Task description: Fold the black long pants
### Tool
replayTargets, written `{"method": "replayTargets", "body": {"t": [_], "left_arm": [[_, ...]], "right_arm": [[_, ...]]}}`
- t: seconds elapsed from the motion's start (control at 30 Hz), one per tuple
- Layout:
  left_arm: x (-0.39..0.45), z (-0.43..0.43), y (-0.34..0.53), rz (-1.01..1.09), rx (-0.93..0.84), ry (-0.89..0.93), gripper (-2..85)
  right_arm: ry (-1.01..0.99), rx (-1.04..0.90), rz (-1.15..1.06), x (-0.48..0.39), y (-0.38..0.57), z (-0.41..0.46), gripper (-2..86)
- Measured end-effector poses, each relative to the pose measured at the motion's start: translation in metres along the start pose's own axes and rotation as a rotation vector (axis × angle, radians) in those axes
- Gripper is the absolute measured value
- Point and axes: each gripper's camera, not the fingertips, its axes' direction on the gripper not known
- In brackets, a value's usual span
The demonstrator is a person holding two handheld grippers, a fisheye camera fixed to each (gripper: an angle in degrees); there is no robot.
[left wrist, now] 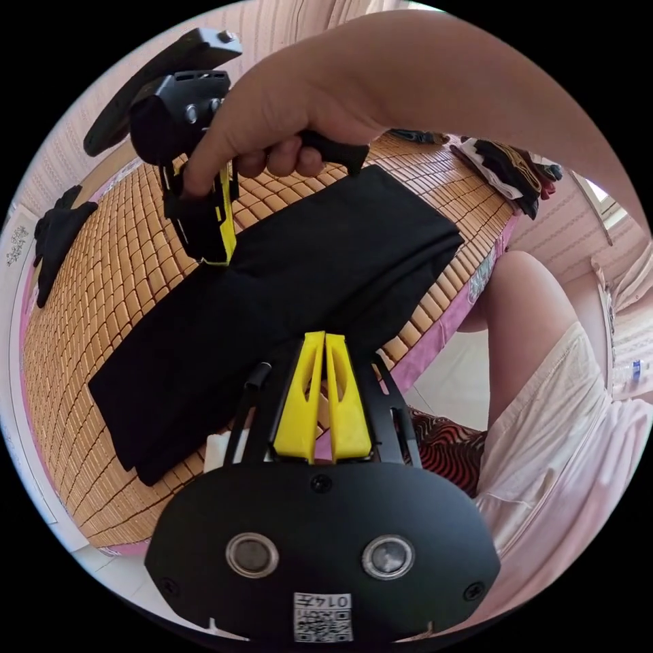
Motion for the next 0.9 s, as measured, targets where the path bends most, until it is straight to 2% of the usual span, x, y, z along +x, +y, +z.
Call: {"method": "replayTargets", "body": {"t": [0.1, 0.2, 0.27, 0.33, 0.4, 0.47, 0.53, 0.7, 0.9], "left_arm": [[0.002, -0.003, 0.002, 0.005, -0.012, 0.008, 1.8], [0.003, -0.018, 0.008, -0.001, 0.028, 0.050, 6.6], [0.010, -0.027, 0.011, 0.020, 0.070, 0.087, 7.5], [0.020, -0.030, 0.008, 0.061, 0.082, 0.129, 8.2], [0.034, -0.027, 0.001, 0.118, 0.074, 0.166, 9.0], [0.054, -0.020, -0.010, 0.175, 0.060, 0.181, 10.1], [0.069, -0.015, -0.019, 0.213, 0.054, 0.180, 11.0], [0.110, -0.013, -0.039, 0.340, 0.071, 0.195, 13.5], [0.162, -0.020, -0.048, 0.481, 0.100, 0.041, 18.3]], "right_arm": [[-0.039, 0.067, 0.021, 0.014, 0.018, -0.001, -0.9], [-0.057, 0.254, 0.114, 0.039, 0.079, -0.013, -0.8], [-0.090, 0.381, 0.251, 0.067, 0.154, -0.009, -0.6], [-0.093, 0.425, 0.386, 0.088, 0.213, 0.008, 0.0], [-0.122, 0.424, 0.513, 0.107, 0.264, 0.034, 2.0], [-0.227, 0.436, 0.687, 0.130, 0.319, 0.072, 13.2], [-0.359, 0.477, 0.764, 0.143, 0.349, 0.097, 13.6], [-0.574, 0.513, 0.732, 0.155, 0.382, 0.142, 5.9], [-0.707, 0.646, 0.632, 0.140, 0.422, 0.139, 2.1]]}}
